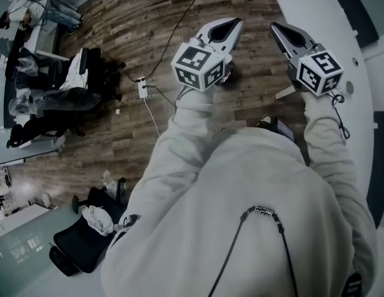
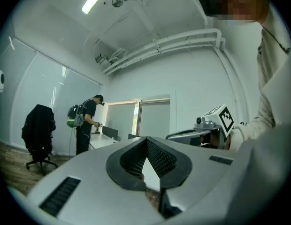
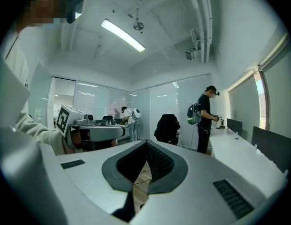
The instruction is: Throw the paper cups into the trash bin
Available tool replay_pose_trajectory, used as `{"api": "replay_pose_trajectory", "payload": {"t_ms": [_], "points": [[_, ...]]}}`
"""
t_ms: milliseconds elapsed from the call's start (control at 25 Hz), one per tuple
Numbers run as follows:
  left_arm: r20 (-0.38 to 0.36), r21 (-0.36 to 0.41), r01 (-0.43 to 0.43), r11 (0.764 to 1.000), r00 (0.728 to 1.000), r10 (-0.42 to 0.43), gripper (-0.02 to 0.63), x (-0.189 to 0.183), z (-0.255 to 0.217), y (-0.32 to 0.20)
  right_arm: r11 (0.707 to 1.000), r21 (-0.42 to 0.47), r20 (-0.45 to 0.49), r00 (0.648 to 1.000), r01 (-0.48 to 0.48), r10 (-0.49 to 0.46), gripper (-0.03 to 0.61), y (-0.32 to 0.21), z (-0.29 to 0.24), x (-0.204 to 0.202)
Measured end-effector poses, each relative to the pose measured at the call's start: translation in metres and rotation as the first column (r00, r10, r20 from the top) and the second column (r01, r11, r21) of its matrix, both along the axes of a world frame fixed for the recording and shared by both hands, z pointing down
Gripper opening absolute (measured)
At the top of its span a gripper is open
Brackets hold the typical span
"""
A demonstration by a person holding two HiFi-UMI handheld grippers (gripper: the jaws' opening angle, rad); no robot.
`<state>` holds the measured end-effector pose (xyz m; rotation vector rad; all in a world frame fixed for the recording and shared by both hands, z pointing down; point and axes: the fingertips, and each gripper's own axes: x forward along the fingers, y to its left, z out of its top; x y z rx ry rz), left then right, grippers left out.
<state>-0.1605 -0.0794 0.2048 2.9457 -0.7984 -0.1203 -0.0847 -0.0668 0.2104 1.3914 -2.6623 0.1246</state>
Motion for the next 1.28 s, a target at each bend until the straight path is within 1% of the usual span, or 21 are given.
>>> {"api": "replay_pose_trajectory", "payload": {"t_ms": [80,200,280,360,440,560,600,640,720,760,800,840,880,960,1040,1200,1280], "points": [[0.011,-0.013,-0.072,0.997,0.997,0.072,0.002,0.046,0.019,-0.010,0.997,-0.008,0.013,0.997,-0.080,0.080,0.018,-0.004,0.017,0.051],[0.032,-0.043,-0.198,0.979,0.979,0.200,0.002,0.116,0.039,-0.006,0.980,-0.013,0.001,0.980,-0.200,0.200,0.018,0.013,0.024,0.123],[0.037,-0.059,-0.278,0.959,0.959,0.281,0.002,0.165,0.045,0.002,0.957,-0.010,0.005,0.957,-0.289,0.289,0.018,0.031,0.020,0.175],[0.038,-0.062,-0.365,0.929,0.929,0.367,0.002,0.221,0.048,0.015,0.923,-0.007,0.017,0.922,-0.386,0.386,0.018,0.051,0.018,0.231],[0.039,-0.053,-0.448,0.892,0.892,0.450,0.002,0.275,0.047,0.031,0.883,-0.003,0.024,0.883,-0.469,0.469,0.018,0.074,0.017,0.281],[0.013,-0.064,-0.541,0.839,0.840,0.542,0.002,0.345,0.042,0.054,0.821,0.004,0.029,0.821,-0.570,0.570,0.018,0.109,0.011,0.347],[0.010,-0.067,-0.567,0.821,0.823,0.568,0.002,0.366,0.039,0.063,0.793,0.009,0.037,0.792,-0.610,0.609,0.018,0.123,0.006,0.371],[0.014,-0.065,-0.592,0.804,0.805,0.594,0.002,0.388,0.037,0.073,0.757,0.022,0.052,0.757,-0.653,0.652,0.018,0.138,0.001,0.397],[0.026,-0.054,-0.632,0.773,0.773,0.634,0.002,0.426,0.034,0.090,0.669,0.062,0.106,0.671,-0.741,0.734,0.018,0.168,-0.013,0.453],[0.027,-0.051,-0.645,0.763,0.762,0.647,0.002,0.443,0.033,0.095,0.634,0.075,0.127,0.638,-0.769,0.759,0.018,0.180,-0.019,0.478],[0.027,-0.050,-0.653,0.756,0.756,0.654,0.002,0.457,0.033,0.099,0.614,0.081,0.135,0.619,-0.785,0.774,0.018,0.189,-0.022,0.497],[0.030,-0.050,-0.658,0.752,0.751,0.659,0.002,0.469,0.033,0.102,0.605,0.084,0.130,0.610,-0.792,0.781,0.018,0.195,-0.024,0.511],[0.036,-0.049,-0.661,0.749,0.748,0.662,0.002,0.480,0.034,0.104,0.605,0.084,0.121,0.611,-0.792,0.783,0.018,0.198,-0.024,0.522],[0.041,-0.052,-0.662,0.748,0.747,0.664,0.002,0.500,0.034,0.105,0.615,0.078,0.115,0.620,-0.785,0.776,0.018,0.200,-0.022,0.538],[0.042,-0.057,-0.664,0.745,0.744,0.667,0.002,0.515,0.032,0.110,0.617,0.065,0.126,0.620,-0.784,0.775,0.018,0.203,-0.019,0.549],[0.071,-0.055,-0.674,0.736,0.733,0.676,0.002,0.536,0.028,0.118,0.629,0.037,0.148,0.626,-0.777,0.765,0.018,0.205,-0.011,0.565],[0.086,-0.060,-0.677,0.734,0.729,0.679,0.002,0.542,0.028,0.119,0.621,0.038,0.171,0.617,-0.783,0.768,0.018,0.207,-0.010,0.571]]}}
